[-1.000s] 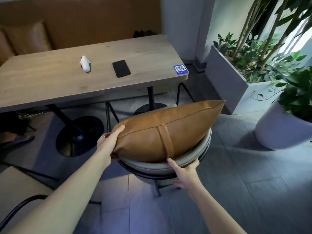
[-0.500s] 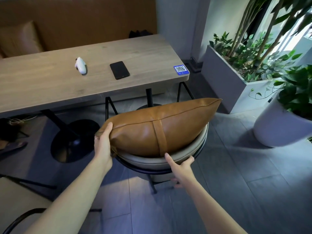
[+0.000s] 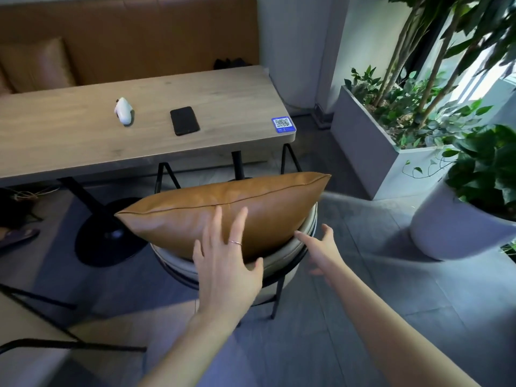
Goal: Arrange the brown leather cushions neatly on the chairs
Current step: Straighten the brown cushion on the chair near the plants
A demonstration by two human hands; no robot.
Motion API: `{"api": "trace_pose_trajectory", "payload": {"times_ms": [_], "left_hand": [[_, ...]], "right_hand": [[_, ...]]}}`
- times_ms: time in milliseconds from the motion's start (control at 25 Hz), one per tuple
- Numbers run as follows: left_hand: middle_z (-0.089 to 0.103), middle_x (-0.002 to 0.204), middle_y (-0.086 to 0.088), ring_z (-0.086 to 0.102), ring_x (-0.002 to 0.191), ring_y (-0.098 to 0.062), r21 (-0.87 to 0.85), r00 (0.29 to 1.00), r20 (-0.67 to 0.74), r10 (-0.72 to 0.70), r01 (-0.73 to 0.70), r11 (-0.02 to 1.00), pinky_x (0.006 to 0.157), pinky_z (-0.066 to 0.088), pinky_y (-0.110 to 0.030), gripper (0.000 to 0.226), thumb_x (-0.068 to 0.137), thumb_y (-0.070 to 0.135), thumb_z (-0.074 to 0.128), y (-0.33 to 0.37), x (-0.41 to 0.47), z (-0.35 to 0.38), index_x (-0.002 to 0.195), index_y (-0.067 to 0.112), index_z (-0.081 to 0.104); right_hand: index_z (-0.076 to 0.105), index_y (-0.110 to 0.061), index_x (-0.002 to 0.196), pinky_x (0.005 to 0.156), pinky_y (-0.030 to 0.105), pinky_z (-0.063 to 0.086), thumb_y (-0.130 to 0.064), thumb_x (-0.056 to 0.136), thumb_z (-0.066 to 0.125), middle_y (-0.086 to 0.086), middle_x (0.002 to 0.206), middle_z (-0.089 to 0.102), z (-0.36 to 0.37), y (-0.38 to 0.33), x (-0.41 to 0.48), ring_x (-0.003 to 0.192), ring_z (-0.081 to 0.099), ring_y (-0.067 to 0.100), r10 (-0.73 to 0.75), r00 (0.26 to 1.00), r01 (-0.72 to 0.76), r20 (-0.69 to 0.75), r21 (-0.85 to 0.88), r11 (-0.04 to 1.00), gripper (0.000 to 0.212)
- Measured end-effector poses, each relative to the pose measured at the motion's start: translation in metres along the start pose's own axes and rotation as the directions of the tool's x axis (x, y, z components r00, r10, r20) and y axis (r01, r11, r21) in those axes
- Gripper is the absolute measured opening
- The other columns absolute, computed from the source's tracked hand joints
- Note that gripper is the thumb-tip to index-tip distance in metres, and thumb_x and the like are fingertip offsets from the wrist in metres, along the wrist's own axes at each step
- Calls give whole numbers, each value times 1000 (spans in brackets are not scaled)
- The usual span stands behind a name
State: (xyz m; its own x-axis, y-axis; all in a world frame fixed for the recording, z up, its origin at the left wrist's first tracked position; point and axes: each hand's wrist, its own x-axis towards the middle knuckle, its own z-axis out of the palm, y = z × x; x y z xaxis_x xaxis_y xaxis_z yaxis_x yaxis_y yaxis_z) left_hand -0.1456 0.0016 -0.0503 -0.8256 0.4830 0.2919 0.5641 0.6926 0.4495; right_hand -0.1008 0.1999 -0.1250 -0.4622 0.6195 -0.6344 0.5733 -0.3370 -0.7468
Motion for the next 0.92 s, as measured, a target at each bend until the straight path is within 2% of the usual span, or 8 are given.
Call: {"api": "trace_pose_trajectory", "payload": {"times_ms": [40, 80, 200, 280, 480, 600, 760, 920], "left_hand": [[8, 168, -15, 4, 154, -37, 195, 990, 98, 97, -115, 974, 118, 10, -62, 115, 71, 37, 86, 4, 6, 12, 157, 42, 10], [-2, 169, -15, -6, 154, -40, 305, 973, 174, 153, -201, 931, 116, 3, -67, 125, 67, 42, 87, 8, 12, 26, 157, 46, 1], [-18, 167, -14, -20, 150, -45, 406, 950, 250, 185, -277, 871, 112, -4, -73, 134, 65, 53, 86, 20, 35, 54, 154, 51, -14], [-24, 166, -14, -23, 149, -46, 432, 951, 271, 150, -260, 864, 112, 0, -75, 134, 68, 63, 80, 26, 48, 71, 149, 51, -25], [10, 168, -18, 8, 150, -50, 486, 960, 254, 118, -232, 843, 108, 17, -76, 145, 53, 61, 89, 29, 55, 97, 156, 47, -12], [14, 168, -18, 12, 150, -50, 489, 962, 235, 137, -239, 839, 107, 20, -76, 147, 49, 61, 91, 28, 58, 98, 156, 47, -8], [9, 169, -16, 6, 151, -48, 500, 966, 234, 113, -219, 838, 110, 17, -75, 144, 54, 62, 89, 28, 54, 98, 155, 48, -12], [5, 170, -14, 2, 152, -47, 509, 969, 219, 112, -212, 834, 112, 12, -73, 141, 58, 62, 88, 28, 53, 99, 154, 50, -16]], "right_hand": [[9, -41, 155, 87, 51, 55, -44, 83, 73, -2, 147, 47, -4, -6, 3, 120, 58, 36, -1, 1000, 1, 29, 1, 1000, 96], [8, -43, 155, 90, 52, 54, -40, 82, 73, -4, 146, 47, -6, -11, 7, 123, 57, 36, -5, 998, 5, 60, -4, 1000, 98], [11, -46, 155, 89, 52, 55, -39, 74, 71, 1, 150, 49, -7, -17, 20, 125, 55, 35, -23, 994, 33, 108, -97, 995, 101], [18, -50, 152, 82, 51, 60, -45, 63, 70, 0, 141, 58, -7, -16, 36, 115, 63, 32, -38, 993, 53, 116, -129, 990, 103], [39, -46, 145, 66, 48, 64, -38, 50, 77, 1, 116, 71, -14, -12, 59, 90, 72, 29, -76, 984, 83, 164, -42, 996, 102], [56, -34, 129, 55, 39, 56, -28, 54, 80, 7, 101, 75, -21, -17, 59, 73, 68, 28, -119, 972, 125, 200, -19, 992, 79], [51, -36, 113, 68, 49, 64, -28, 63, 78, 1, 103, 71, -22, -19, 55, 90, 71, 31, -137, 969, 155, 208, -75, 985, 58], [38, -43, 110, 78, 46, 62, -23, 75, 77, -10, 98, 62, -25, -18, 52, 96, 66, 27, -148, 967, 173, 207, -108, 979, 56]]}}
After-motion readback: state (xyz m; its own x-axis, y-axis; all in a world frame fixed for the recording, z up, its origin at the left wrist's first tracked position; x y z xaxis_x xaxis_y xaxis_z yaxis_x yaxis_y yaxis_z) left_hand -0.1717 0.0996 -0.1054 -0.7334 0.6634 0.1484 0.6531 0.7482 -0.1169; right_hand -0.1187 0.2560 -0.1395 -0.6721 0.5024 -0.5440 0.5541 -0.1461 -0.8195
